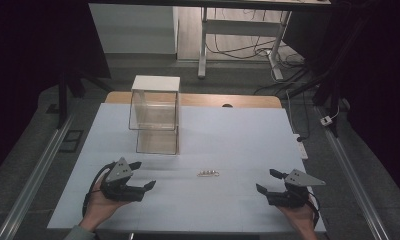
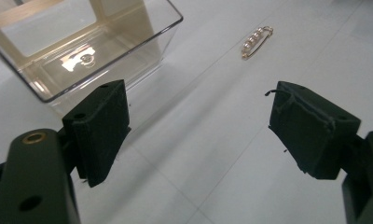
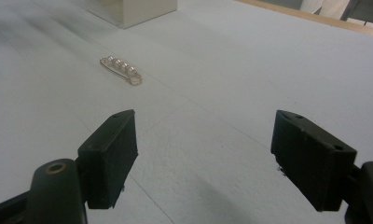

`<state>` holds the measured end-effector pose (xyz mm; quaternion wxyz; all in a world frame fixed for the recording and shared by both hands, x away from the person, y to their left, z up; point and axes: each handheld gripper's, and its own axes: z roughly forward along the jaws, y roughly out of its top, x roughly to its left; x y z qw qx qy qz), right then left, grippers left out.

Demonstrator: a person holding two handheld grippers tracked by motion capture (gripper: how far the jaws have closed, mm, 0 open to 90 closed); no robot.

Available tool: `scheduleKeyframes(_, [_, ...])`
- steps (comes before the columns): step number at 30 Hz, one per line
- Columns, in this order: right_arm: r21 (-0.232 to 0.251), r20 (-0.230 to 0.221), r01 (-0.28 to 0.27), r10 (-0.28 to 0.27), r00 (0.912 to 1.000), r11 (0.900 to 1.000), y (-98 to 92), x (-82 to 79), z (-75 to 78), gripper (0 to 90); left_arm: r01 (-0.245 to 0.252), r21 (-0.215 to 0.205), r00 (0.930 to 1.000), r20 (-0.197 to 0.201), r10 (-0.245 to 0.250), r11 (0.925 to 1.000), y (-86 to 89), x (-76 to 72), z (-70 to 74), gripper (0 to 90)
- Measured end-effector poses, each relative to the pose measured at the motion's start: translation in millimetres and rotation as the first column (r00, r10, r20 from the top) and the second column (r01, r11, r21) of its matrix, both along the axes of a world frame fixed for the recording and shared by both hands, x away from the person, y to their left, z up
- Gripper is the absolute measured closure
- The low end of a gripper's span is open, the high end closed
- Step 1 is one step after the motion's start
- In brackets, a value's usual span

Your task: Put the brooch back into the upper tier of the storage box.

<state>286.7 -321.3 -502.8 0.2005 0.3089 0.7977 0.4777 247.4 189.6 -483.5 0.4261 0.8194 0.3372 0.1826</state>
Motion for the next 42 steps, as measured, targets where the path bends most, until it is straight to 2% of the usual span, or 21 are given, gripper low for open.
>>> scheduleKeyframes(10, [-0.007, -0.004, -0.003, 0.002, 1.0000, 1.000, 1.4, 0.8, -1.8, 22.7, 0.048, 0.010, 0.9988, -0.004, -0.048, 0.9988, -18.8, 8.2, 3.3, 21.4])
scheduleKeyframes(28, [-0.010, -0.013, -0.009, 0.009, 0.9999, 1.000, 4.2, 2.3, -4.5, 23.0, 0.121, 0.031, 0.9926, -0.016, -0.120, 0.9922, -55.0, 22.9, 5.4, 22.4])
scheduleKeyframes(42, [-0.020, -0.019, -0.013, 0.012, 0.9997, 1.000, 5.3, 3.0, -6.1, 23.2, 0.148, 0.040, 0.9887, -0.033, -0.147, 0.9882, -73.2, 34.5, 3.9, 22.8])
